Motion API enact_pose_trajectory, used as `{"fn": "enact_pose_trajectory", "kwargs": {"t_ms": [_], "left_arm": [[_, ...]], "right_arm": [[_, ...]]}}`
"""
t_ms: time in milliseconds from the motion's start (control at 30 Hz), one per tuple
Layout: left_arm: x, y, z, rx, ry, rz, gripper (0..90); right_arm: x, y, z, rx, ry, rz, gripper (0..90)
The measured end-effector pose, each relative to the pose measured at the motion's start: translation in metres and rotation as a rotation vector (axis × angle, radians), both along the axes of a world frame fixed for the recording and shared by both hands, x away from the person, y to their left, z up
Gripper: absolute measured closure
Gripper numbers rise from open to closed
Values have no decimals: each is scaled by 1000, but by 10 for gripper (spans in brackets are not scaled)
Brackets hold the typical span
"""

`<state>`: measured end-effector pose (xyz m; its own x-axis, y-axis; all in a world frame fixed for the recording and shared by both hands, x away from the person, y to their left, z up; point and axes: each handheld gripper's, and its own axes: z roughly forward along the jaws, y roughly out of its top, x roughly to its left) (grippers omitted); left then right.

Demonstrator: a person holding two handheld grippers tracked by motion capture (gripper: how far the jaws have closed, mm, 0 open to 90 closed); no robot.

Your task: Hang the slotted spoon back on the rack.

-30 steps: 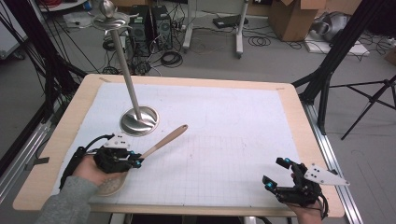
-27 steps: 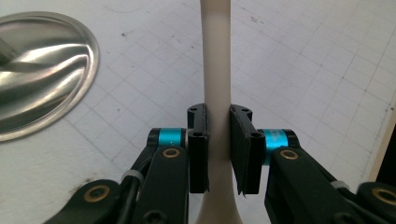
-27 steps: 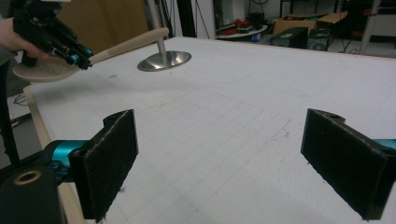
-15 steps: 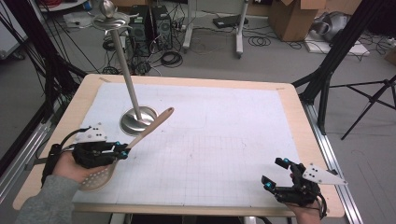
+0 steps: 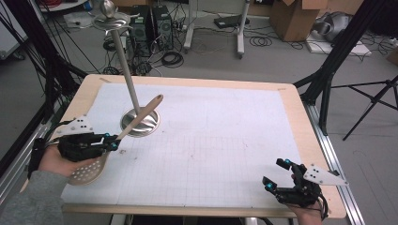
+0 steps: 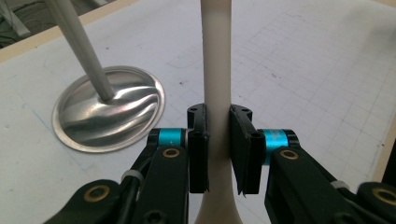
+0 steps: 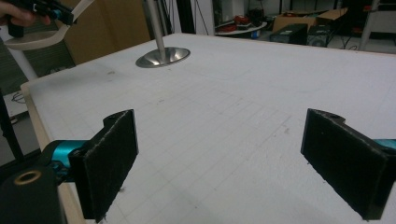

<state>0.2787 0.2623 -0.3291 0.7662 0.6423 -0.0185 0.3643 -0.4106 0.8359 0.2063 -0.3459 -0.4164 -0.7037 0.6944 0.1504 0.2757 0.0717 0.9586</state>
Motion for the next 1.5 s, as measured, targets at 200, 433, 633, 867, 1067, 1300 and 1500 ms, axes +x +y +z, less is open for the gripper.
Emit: {"fn": "enact_pose_trajectory", "kwargs": {"t_ms": [200, 433, 633, 867, 1067, 1300, 1500], "left_arm": [[3, 9, 12, 25, -11, 18, 777], [8, 18, 25, 32, -25, 30, 777], [9, 26, 31, 21, -34, 46, 776], [7, 38, 41, 1, -73, 70, 777], [6, 47, 51, -16, -84, 87, 777], [3, 54, 63, -22, -110, 87, 777], [1, 61, 72, -36, -125, 104, 777]], "right_arm": [[0, 0, -1, -5, 6, -2, 99], [1, 0, -4, -11, 12, -7, 99], [1, -6, -4, -2, 14, -20, 100], [0, -6, -2, -1, 12, -18, 99], [0, -7, -2, 4, 14, -21, 100], [0, -6, -4, -8, 18, -17, 99], [-1, -6, -3, -3, 22, -22, 100]]}}
